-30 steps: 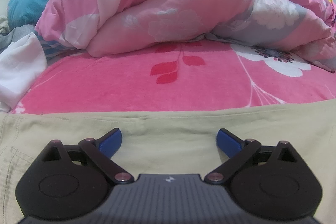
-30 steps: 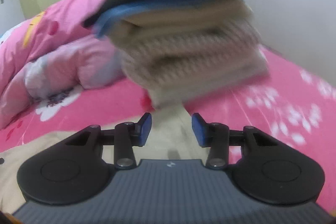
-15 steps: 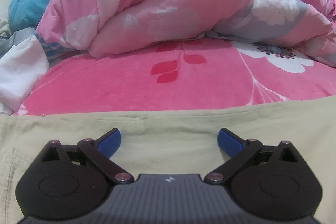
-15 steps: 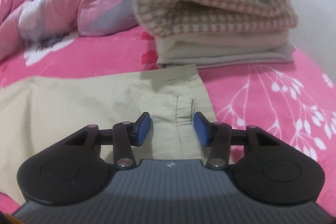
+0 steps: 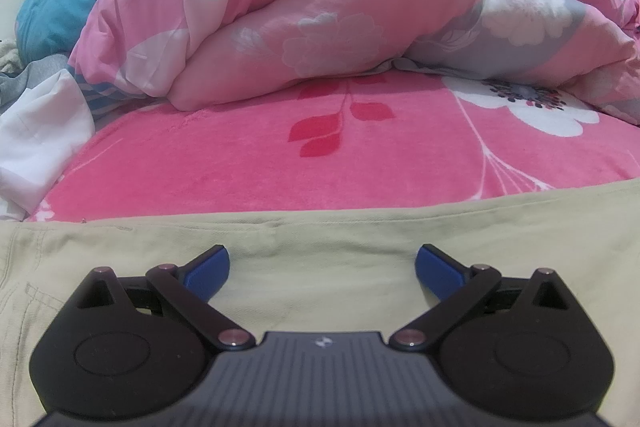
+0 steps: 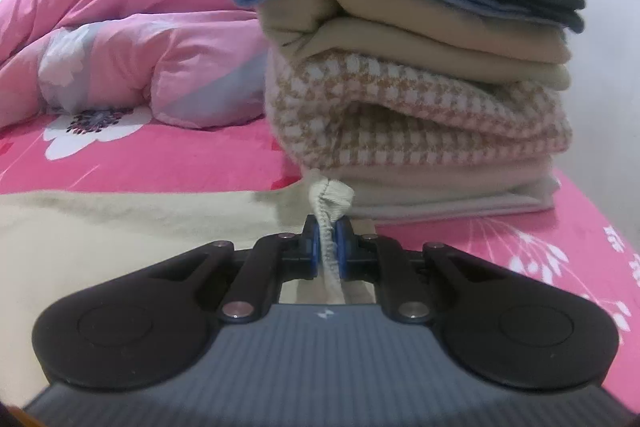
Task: Fold clothes
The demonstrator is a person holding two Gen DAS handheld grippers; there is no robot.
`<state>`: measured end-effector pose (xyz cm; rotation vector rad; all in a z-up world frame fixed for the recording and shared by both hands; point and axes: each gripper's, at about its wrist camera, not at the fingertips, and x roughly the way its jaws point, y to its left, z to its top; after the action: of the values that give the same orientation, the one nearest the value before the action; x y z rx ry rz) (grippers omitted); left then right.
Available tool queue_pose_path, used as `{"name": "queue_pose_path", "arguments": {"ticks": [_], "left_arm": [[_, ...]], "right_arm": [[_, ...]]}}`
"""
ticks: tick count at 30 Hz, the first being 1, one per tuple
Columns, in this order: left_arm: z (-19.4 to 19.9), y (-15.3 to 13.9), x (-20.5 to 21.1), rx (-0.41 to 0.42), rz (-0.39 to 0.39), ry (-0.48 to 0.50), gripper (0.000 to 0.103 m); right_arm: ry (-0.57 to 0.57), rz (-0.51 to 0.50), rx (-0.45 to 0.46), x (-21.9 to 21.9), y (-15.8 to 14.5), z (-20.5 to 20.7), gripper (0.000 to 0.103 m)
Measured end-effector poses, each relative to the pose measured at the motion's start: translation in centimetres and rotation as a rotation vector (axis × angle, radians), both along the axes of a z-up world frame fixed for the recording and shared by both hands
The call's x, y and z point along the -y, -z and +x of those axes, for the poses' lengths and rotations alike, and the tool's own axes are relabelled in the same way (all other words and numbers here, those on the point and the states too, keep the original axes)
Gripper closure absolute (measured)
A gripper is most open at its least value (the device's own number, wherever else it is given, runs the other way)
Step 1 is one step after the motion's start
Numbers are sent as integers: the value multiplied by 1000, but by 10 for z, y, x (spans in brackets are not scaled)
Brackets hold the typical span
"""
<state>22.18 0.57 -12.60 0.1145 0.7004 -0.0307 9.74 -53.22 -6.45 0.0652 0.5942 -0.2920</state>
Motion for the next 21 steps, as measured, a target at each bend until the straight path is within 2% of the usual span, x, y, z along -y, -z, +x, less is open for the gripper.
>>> {"name": "queue_pose_path", "arguments": {"ticks": [4,7,8,9,11,12,14,15,16,18,21], "left_arm": [[0,0,0,0,0,0,2],[0,0,0,0,0,0,2],[0,0,0,0,0,0,2],[0,0,0,-1,0,0,2],[0,0,0,-1,-1,0,2],[0,0,0,-1,-1,0,2],[0,0,0,-1,-1,0,2],[0,0,0,-1,-2,0,2],[0,0,0,-1,-2,0,2],[0,0,0,-1,-2,0,2],[0,-1,-1,-1,-2,0,2]], "right_arm": [[-6,16,-64,18,23,19,95],[32,71,-39,36,28,16,93],[57,79,-26,42,26,12,85],[81,93,-12,49,25,8,63],[131,167,25,72,23,-3,55],[172,197,33,80,22,-8,64],[344,63,11,87,16,-14,67],[382,80,48,97,13,-22,68],[408,145,87,107,10,-30,70],[390,224,142,106,4,-43,73],[116,255,156,60,1,-34,73]]}}
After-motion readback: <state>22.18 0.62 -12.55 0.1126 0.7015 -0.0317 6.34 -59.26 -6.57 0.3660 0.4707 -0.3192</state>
